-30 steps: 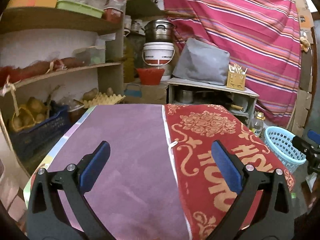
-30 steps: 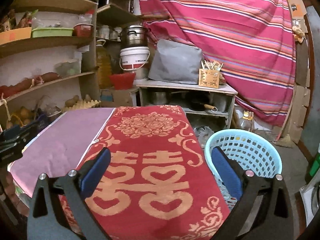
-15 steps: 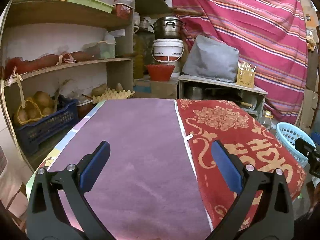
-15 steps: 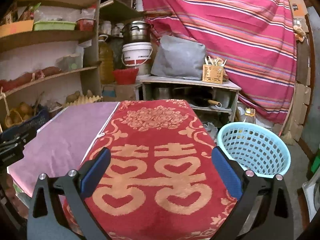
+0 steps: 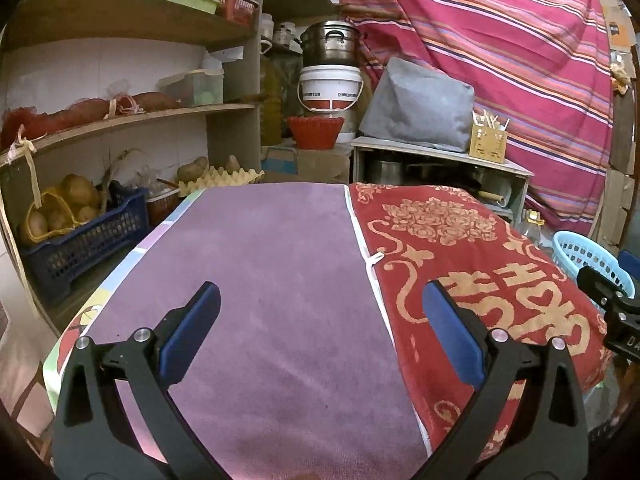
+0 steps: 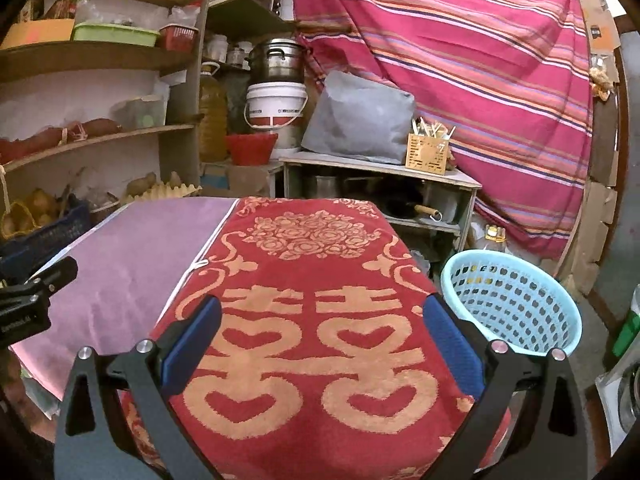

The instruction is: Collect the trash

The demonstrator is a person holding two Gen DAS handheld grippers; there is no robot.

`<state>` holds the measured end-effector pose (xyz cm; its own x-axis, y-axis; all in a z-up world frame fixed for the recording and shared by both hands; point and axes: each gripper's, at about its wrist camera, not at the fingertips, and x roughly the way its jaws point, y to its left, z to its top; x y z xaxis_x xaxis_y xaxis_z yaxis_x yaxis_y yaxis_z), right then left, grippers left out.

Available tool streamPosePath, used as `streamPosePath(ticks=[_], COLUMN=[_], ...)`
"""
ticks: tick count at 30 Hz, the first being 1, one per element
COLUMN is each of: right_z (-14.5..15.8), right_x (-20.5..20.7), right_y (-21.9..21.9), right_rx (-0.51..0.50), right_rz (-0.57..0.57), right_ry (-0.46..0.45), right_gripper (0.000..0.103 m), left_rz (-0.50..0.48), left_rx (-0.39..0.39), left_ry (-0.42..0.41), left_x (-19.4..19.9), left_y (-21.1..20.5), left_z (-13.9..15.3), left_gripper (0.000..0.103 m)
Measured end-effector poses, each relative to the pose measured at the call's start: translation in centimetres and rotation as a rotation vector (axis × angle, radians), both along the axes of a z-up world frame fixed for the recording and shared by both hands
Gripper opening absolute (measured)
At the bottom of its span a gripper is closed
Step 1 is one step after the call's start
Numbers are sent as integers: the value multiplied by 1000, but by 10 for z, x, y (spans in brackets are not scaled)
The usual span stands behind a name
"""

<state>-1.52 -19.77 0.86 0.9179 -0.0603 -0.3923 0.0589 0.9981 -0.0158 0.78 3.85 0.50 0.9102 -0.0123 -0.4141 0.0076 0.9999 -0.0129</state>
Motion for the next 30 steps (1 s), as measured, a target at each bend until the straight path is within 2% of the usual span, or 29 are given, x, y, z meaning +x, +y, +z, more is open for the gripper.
streamPosePath(ticks=[7,20,30], right_z=[-3,-13,-12], right_x=[3,11,12], right_y=[4,10,13], right_rx=[-6,17,14], right_rz=[-9,43,49], right_ry=[4,46,38], right_gripper=[98,98,98], left_rz=[0,10,26], left_rx=[17,36,36], left_ry=[7,31,31], left_x=[-1,3,4], left_y=[-1,-4,-1], left_z=[-5,-11,-12], left_gripper=[98,98,98])
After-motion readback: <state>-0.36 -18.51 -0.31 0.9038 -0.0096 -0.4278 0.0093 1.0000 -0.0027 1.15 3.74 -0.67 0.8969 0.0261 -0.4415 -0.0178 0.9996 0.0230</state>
